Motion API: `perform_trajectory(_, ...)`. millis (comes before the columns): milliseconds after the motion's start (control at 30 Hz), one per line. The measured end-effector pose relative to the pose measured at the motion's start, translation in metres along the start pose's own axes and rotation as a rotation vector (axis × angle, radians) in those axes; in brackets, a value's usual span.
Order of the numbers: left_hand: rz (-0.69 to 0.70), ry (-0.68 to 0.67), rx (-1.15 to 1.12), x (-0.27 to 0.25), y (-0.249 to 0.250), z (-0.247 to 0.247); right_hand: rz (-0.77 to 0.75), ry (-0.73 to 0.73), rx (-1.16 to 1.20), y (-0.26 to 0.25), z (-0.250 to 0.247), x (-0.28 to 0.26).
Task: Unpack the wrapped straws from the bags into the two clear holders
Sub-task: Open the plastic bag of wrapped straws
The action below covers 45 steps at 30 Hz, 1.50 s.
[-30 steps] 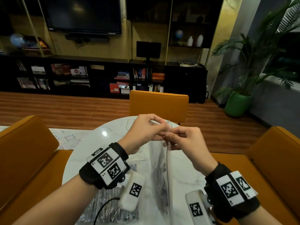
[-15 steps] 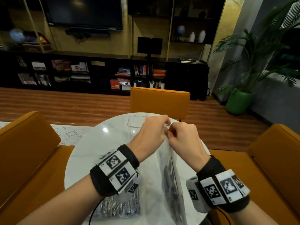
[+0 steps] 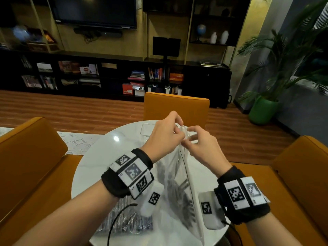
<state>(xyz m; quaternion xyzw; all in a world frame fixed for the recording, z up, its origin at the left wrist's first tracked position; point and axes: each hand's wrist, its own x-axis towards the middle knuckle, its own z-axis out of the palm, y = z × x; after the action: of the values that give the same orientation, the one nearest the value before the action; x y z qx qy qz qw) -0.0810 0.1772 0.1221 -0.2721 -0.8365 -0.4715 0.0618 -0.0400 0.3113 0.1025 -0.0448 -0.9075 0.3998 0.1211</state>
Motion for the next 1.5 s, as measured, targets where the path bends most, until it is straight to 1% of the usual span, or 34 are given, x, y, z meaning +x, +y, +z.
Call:
perform_trajectory(33,-0.086,-0.008,-0.116,0.002,-0.002,0.0,0.035,-0.067,0.04,0.004,0.003,0.0)
perform_trajectory(100,-0.275,-0.023,-0.391,0.003,-0.008,-0.001,0.08,-0.118,0.092,0.014,0.007,-0.003)
perform_trajectory(200,-0.491,-0.046,-0.736,0.002,-0.011,0.003,0.194,-0.026,0.25,0.024,0.009,-0.005)
perform_trajectory(267,-0.522,-0.08,-0.833,0.002,-0.008,0.007,0.276,0.0,0.481,0.024,0.01,-0.005)
perform_trajectory(333,-0.457,-0.136,-0.826,0.003,-0.005,0.009,0.306,-0.064,0.651,0.018,0.011,-0.007)
perform_trajectory(400,-0.315,-0.225,-0.722,0.0,-0.002,0.005,0.252,-0.077,0.645,0.02,0.008,-0.008)
perform_trajectory(433,-0.228,-0.258,-0.576,-0.003,-0.004,0.002,0.217,-0.04,0.583,0.024,0.005,-0.007)
perform_trajectory(467,-0.136,-0.262,-0.346,-0.006,-0.008,0.0,0.181,0.012,0.466,0.027,0.0,-0.007)
perform_trajectory(533,0.022,-0.214,0.335,-0.013,-0.021,0.0,0.098,0.078,0.145,0.032,-0.013,-0.008)
perform_trajectory(567,0.061,-0.194,0.64,-0.018,-0.026,0.001,0.049,0.083,0.01,0.031,-0.018,-0.009)
perform_trajectory(600,0.065,-0.177,0.8,-0.021,-0.033,0.004,0.013,0.084,-0.063,0.03,-0.02,-0.01)
perform_trajectory(633,0.028,-0.183,0.832,-0.022,-0.038,0.008,0.001,0.067,-0.076,0.028,-0.021,-0.011)
perform_trajectory(667,-0.03,-0.242,0.772,-0.023,-0.042,0.013,0.012,0.028,-0.059,0.025,-0.019,-0.011)
perform_trajectory(733,-0.139,-0.429,0.386,-0.024,-0.043,0.023,0.064,-0.141,-0.078,0.024,-0.01,-0.012)
perform_trajectory(767,-0.172,-0.504,0.216,-0.026,-0.044,0.024,0.091,-0.248,-0.156,0.031,-0.008,-0.013)
perform_trajectory(800,-0.138,-0.548,0.179,-0.027,-0.048,0.022,0.114,-0.337,-0.259,0.04,-0.009,-0.014)
perform_trajectory(833,-0.104,-0.516,0.25,-0.025,-0.052,0.013,0.152,-0.364,-0.35,0.051,-0.015,-0.014)
perform_trajectory(867,-0.081,-0.451,0.422,-0.024,-0.058,0.001,0.22,-0.353,-0.382,0.06,-0.026,-0.016)
perform_trajectory(900,-0.071,-0.403,0.639,-0.024,-0.063,-0.011,0.294,-0.338,-0.36,0.067,-0.037,-0.018)
perform_trajectory(933,-0.081,-0.365,0.777,-0.024,-0.068,-0.021,0.348,-0.323,-0.323,0.073,-0.048,-0.019)
perform_trajectory(967,-0.1,-0.363,0.827,-0.023,-0.07,-0.025,0.367,-0.31,-0.277,0.075,-0.056,-0.02)
perform_trajectory(1000,-0.165,-0.398,0.748,-0.022,-0.073,-0.022,0.366,-0.307,-0.243,0.075,-0.057,-0.02)
perform_trajectory(1033,-0.256,-0.419,0.543,-0.02,-0.073,-0.016,0.357,-0.314,-0.188,0.071,-0.055,-0.021)
perform_trajectory(1100,-0.465,-0.42,-0.023,-0.018,-0.064,-0.004,0.334,-0.417,-0.084,0.065,-0.04,-0.026)
perform_trajectory(1133,-0.515,-0.422,-0.178,-0.017,-0.064,-0.006,0.334,-0.486,-0.072,0.067,-0.033,-0.03)
perform_trajectory(1167,-0.51,-0.446,-0.2,-0.016,-0.064,-0.011,0.346,-0.522,-0.08,0.071,-0.03,-0.035)
perform_trajectory(1200,-0.473,-0.466,-0.115,-0.014,-0.066,-0.018,0.37,-0.504,-0.088,0.076,-0.032,-0.037)
perform_trajectory(1267,-0.33,-0.463,0.225,-0.016,-0.073,-0.029,0.419,-0.376,-0.054,0.087,-0.04,-0.039)
perform_trajectory(1300,-0.29,-0.433,0.361,-0.02,-0.074,-0.031,0.42,-0.323,-0.05,0.09,-0.043,-0.04)
perform_trajectory(1333,-0.278,-0.4,0.421,-0.022,-0.077,-0.03,0.415,-0.293,-0.045,0.09,-0.044,-0.041)
perform_trajectory(1367,-0.313,-0.39,0.373,-0.022,-0.079,-0.029,0.411,-0.281,-0.014,0.088,-0.042,-0.042)
perform_trajectory(1400,-0.419,-0.404,0.195,-0.022,-0.079,-0.026,0.411,-0.286,0.051,0.085,-0.038,-0.044)
perform_trajectory(1467,-0.643,-0.506,-0.314,-0.024,-0.073,-0.019,0.417,-0.329,0.203,0.08,-0.026,-0.05)
perform_trajectory(1500,-0.698,-0.523,-0.501,-0.023,-0.072,-0.017,0.424,-0.356,0.245,0.079,-0.022,-0.053)
